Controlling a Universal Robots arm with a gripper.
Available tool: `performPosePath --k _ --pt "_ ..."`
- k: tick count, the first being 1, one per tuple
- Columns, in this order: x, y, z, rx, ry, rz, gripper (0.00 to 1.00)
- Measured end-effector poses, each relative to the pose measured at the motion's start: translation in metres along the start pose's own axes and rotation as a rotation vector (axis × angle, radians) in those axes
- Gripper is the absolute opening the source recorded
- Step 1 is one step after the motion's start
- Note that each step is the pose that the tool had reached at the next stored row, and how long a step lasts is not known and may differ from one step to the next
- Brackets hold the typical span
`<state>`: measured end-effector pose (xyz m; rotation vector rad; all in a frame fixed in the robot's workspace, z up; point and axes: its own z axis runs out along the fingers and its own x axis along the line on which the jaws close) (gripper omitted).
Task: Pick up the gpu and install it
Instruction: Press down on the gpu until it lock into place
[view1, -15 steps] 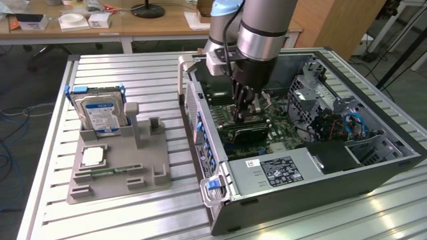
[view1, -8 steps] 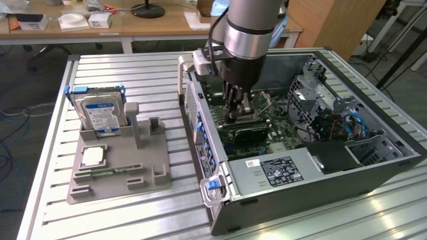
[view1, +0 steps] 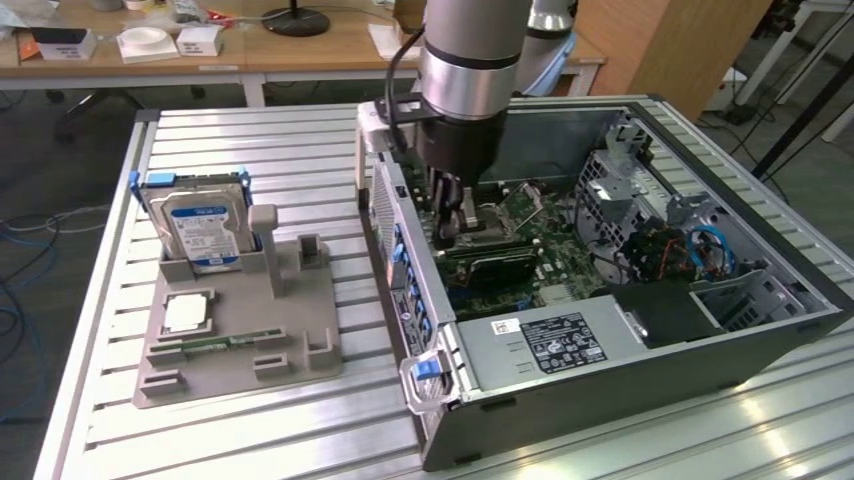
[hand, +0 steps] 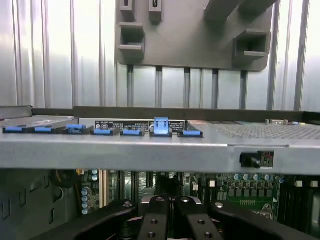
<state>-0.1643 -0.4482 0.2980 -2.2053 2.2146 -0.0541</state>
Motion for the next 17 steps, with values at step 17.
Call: performPosePath --k 17 --pt "0.0 0.0004 0.0001 -0.0495 -0.0001 -0.001 0.11"
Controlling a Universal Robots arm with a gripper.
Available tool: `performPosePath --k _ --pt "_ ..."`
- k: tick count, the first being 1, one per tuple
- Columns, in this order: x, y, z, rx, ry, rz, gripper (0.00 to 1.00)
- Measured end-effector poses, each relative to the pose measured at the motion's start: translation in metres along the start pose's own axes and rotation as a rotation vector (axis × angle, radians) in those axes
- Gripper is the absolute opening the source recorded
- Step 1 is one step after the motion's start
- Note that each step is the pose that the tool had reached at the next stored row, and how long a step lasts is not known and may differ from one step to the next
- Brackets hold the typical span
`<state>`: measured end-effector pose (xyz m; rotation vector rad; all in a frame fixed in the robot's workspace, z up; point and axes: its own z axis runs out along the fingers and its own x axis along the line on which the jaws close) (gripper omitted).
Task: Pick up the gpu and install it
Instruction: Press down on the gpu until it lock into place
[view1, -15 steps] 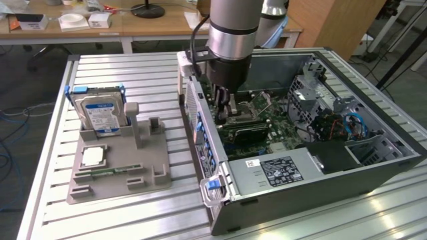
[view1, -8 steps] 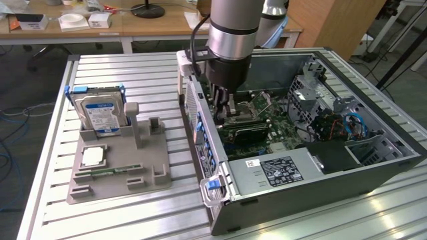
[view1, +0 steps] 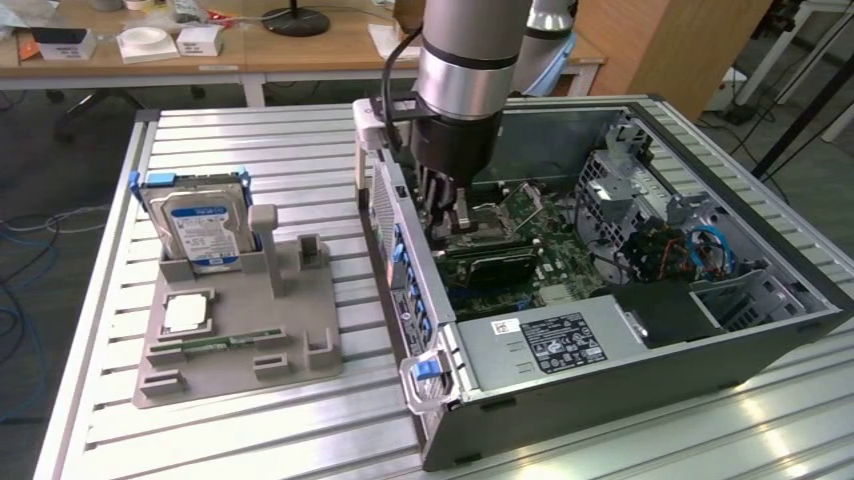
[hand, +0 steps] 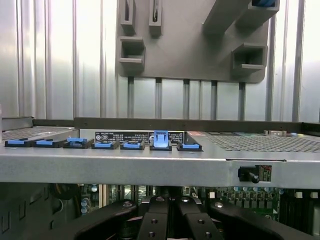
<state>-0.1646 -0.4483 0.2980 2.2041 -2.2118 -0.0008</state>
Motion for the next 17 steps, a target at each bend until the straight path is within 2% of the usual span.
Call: performPosePath --k 3,5,17 --pt "0.0 0.0002 -0.0001 -0.0129 0.0002 0.0 0.11" --pt "0.0 0.0002 -0.0001 -0.0163 0.0002 0.0 0.11" --pt "0.0009 0.0003 0.0 -0.0163 -0.0002 0.0 0.11"
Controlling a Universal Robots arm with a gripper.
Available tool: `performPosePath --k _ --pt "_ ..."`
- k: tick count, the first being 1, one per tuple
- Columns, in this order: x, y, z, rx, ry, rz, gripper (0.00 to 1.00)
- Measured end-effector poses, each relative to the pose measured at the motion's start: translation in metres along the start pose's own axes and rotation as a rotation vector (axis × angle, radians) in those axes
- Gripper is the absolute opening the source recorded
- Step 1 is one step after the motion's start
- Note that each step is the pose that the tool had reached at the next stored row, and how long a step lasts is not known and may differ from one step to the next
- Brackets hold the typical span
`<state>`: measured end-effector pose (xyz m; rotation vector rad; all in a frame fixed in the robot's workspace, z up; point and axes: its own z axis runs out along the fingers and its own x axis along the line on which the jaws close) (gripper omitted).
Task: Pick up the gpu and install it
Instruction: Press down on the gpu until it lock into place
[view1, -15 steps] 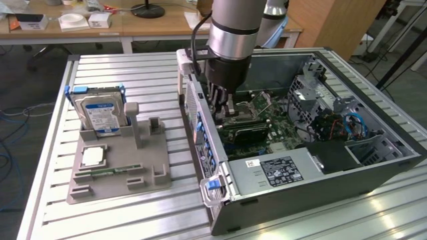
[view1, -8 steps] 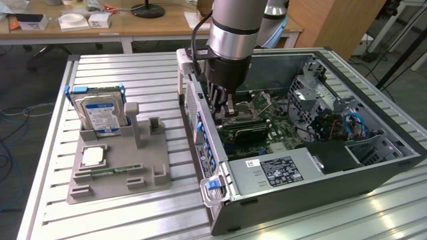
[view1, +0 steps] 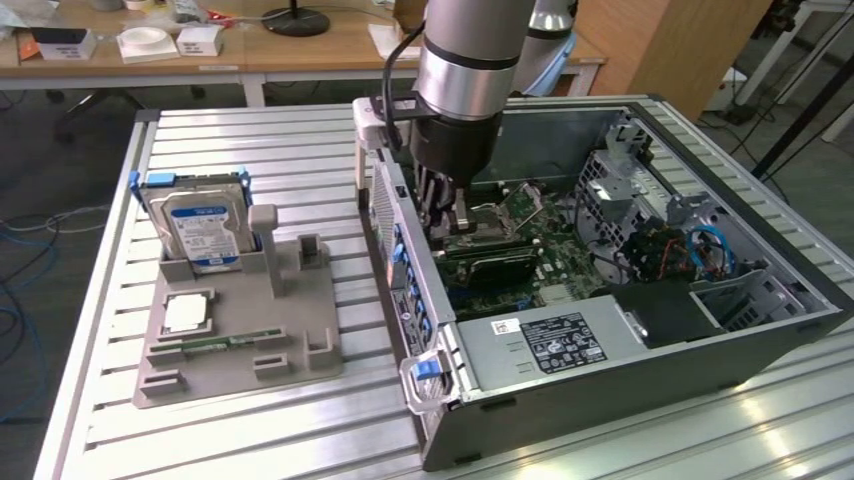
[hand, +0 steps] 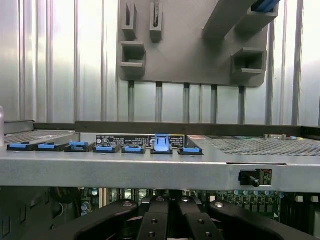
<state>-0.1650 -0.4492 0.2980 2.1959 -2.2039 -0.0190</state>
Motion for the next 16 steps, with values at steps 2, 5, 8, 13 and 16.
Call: performPosePath --k 2,5,8,13,16 --pt "0.0 0.0003 0.0 0.0001 -0.0001 0.0 0.11" --pt "0.0 0.0014 0.0001 0.0001 -0.0004 -0.001 0.11" --pt "0.0 0.0015 0.0 0.0 -0.0002 -0.002 0.11" --pt "0.0001 0.0016 -0.0012 -0.0003 -0.0011 -0.002 0.11" --pt "0.0 0.0018 -0.0038 -0.0001 -0.0016 -0.001 0.11"
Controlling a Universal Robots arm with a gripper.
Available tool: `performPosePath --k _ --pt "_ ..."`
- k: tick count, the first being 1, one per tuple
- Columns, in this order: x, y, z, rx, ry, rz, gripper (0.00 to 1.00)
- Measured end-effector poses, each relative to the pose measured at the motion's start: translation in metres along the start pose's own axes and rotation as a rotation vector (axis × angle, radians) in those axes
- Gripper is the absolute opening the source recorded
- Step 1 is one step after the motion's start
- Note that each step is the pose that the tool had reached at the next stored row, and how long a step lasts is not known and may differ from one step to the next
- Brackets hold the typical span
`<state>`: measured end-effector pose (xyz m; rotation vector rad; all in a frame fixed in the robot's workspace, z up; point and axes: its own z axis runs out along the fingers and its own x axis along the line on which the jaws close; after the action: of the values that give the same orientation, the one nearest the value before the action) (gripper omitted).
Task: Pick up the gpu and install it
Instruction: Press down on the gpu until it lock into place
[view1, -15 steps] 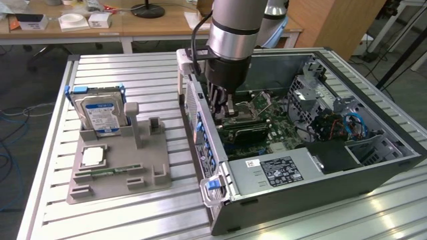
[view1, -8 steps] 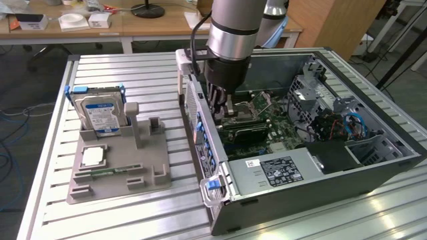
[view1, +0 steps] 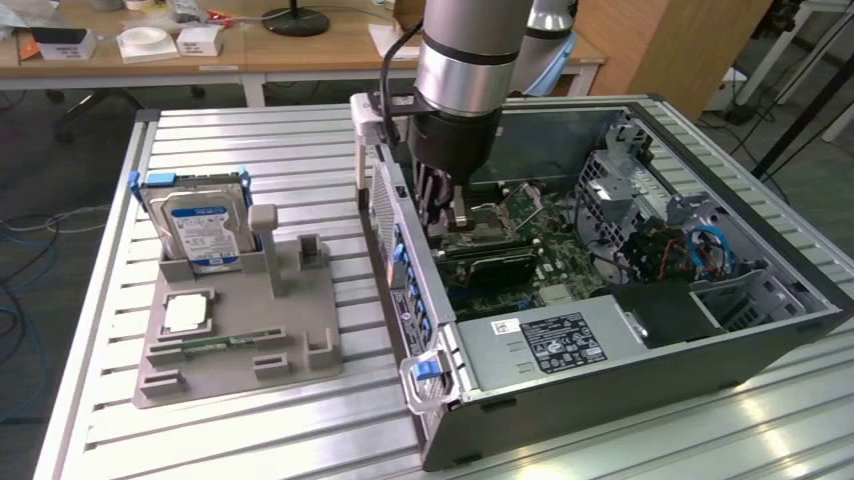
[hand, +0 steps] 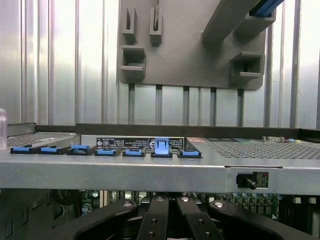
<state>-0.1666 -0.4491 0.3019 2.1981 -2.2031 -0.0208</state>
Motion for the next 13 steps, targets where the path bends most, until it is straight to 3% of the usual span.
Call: performPosePath --k 13 --pt "0.0002 0.0024 0.0009 0.0001 -0.0001 0.007 0.11"
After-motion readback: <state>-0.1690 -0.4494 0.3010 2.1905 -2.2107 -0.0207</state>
